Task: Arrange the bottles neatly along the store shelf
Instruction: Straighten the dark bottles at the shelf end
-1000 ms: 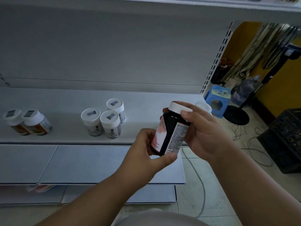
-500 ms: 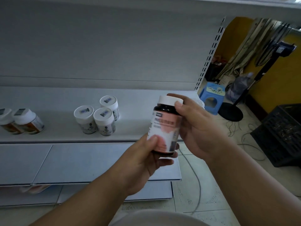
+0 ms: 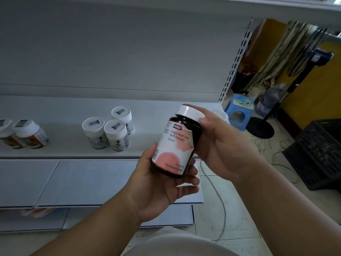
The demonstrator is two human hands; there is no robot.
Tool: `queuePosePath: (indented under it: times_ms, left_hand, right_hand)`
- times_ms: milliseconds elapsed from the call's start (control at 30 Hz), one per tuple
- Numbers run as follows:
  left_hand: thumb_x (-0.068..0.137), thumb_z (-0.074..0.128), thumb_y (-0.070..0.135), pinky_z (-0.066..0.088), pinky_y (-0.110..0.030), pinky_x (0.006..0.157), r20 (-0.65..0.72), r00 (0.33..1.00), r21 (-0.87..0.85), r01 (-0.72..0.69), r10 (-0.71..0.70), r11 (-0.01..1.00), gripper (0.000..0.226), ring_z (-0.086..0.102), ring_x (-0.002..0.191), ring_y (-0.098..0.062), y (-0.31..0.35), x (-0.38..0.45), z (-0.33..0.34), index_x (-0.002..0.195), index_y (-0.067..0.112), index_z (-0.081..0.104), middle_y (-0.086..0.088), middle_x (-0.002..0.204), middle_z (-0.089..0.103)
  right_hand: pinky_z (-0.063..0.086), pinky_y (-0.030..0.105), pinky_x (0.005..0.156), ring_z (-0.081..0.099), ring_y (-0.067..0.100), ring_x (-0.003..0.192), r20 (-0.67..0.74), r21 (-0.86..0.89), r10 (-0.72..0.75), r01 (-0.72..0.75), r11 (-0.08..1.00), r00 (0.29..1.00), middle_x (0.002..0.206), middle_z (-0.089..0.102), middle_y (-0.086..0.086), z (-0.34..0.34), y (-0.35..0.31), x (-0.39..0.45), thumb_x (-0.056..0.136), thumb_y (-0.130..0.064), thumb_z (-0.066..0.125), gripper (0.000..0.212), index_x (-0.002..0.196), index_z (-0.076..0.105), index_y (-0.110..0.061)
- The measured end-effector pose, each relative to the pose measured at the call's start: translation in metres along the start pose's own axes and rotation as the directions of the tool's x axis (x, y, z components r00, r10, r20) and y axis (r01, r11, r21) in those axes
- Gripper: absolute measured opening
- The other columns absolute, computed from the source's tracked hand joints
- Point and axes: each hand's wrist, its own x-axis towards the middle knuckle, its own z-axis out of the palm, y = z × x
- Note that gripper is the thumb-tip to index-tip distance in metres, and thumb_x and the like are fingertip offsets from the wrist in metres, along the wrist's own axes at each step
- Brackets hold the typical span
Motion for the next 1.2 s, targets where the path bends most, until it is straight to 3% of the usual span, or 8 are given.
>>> queuePosePath:
  times_ms: [200, 300, 467, 600, 767, 867, 1067, 1200]
  left_hand:
    - [0.086, 0.054, 0.046, 0.052, -0.046, 0.087, -0.147, 0.966, 0.293, -0.162, 0.212, 0.942, 0.062, 0.063, 0.097, -0.034, -0.009, 0.008, 0.006, 0.132, 0.004, 0.055, -0.021, 0.113, 0.065]
    - [0.084, 0.056, 0.046, 0.053, -0.044, 0.087, -0.138, 0.967, 0.260, -0.175, 0.216, 0.950, 0.067, 0.062, 0.100, -0.036, -0.011, 0.012, 0.008, 0.133, 0.001, 0.055, -0.026, 0.120, 0.062]
    - [0.088, 0.049, 0.051, 0.049, -0.047, 0.092, -0.105, 0.974, 0.181, -0.180, 0.201, 0.967, 0.065, 0.061, 0.101, -0.037, -0.010, 0.020, 0.009, 0.132, 0.004, 0.060, -0.028, 0.119, 0.061]
    - [0.092, 0.036, 0.051, 0.045, -0.048, 0.091, -0.212, 0.938, 0.410, -0.170, 0.275, 0.896, 0.063, 0.060, 0.102, -0.037, -0.016, 0.033, 0.010, 0.134, 0.008, 0.057, -0.026, 0.119, 0.064]
    - [0.093, 0.032, 0.055, 0.049, -0.044, 0.089, -0.268, 0.885, 0.455, -0.232, 0.381, 0.859, 0.062, 0.062, 0.099, -0.033, -0.028, 0.045, 0.017, 0.133, 0.015, 0.058, -0.021, 0.120, 0.065]
    - [0.093, 0.040, 0.054, 0.048, -0.045, 0.089, -0.269, 0.871, 0.410, -0.282, 0.410, 0.868, 0.060, 0.061, 0.098, -0.034, -0.041, 0.048, 0.023, 0.136, 0.013, 0.053, -0.021, 0.119, 0.063]
    - [0.092, 0.042, 0.056, 0.046, -0.048, 0.092, -0.297, 0.882, 0.249, -0.299, 0.366, 0.921, 0.062, 0.060, 0.100, -0.034, -0.046, 0.039, 0.026, 0.132, 0.011, 0.059, -0.023, 0.115, 0.063]
    - [0.097, 0.035, 0.062, 0.045, -0.051, 0.088, -0.340, 0.892, 0.045, -0.300, 0.297, 0.953, 0.062, 0.060, 0.072, -0.027, -0.050, 0.033, 0.032, 0.112, 0.013, 0.071, -0.013, 0.092, 0.060]
  right_hand:
    - [0.048, 0.058, 0.095, 0.066, 0.032, 0.096, -0.161, -0.293, -0.139, 0.087, 0.952, 0.977, 0.105, 0.065, 0.017, -0.010, -0.001, 0.003, 0.083, -0.029, 0.062, 0.039, 0.120, 0.060, -0.019]
    - [0.050, 0.055, 0.095, 0.065, 0.028, 0.106, -0.077, -0.334, -0.112, 0.080, 0.939, 0.991, 0.113, 0.064, 0.012, -0.022, -0.004, 0.001, 0.085, -0.031, 0.059, 0.044, 0.129, 0.053, -0.025]
    - [0.049, 0.051, 0.099, 0.063, 0.026, 0.113, 0.129, -0.428, -0.016, 0.071, 0.901, 0.992, 0.116, 0.067, 0.008, -0.045, -0.009, 0.001, 0.082, -0.012, 0.064, 0.066, 0.141, 0.039, -0.024]
    - [0.053, 0.048, 0.094, 0.067, 0.021, 0.105, 0.146, -0.525, -0.012, 0.088, 0.846, 0.989, 0.109, 0.070, 0.004, -0.059, -0.020, 0.005, 0.075, -0.011, 0.071, 0.057, 0.128, 0.052, -0.018]
    - [0.054, 0.049, 0.089, 0.069, 0.023, 0.099, 0.127, -0.572, -0.022, 0.091, 0.816, 0.992, 0.103, 0.072, 0.002, -0.070, -0.021, 0.011, 0.060, -0.024, 0.085, 0.061, 0.114, 0.058, -0.021]
    - [0.054, 0.048, 0.089, 0.069, 0.023, 0.100, 0.126, -0.579, -0.020, 0.090, 0.810, 0.992, 0.104, 0.071, 0.002, -0.073, -0.022, 0.016, 0.054, -0.036, 0.088, 0.068, 0.112, 0.055, -0.024]
    - [0.054, 0.044, 0.093, 0.066, 0.017, 0.107, 0.297, -0.558, 0.077, 0.108, 0.823, 0.952, 0.112, 0.070, -0.001, -0.072, -0.026, 0.018, 0.074, -0.019, 0.081, 0.057, 0.123, 0.051, -0.018]
    - [0.055, 0.043, 0.092, 0.066, 0.022, 0.106, 0.423, -0.492, 0.134, 0.103, 0.864, 0.896, 0.113, 0.069, 0.004, -0.065, -0.023, 0.020, 0.077, -0.008, 0.071, 0.055, 0.128, 0.051, -0.013]
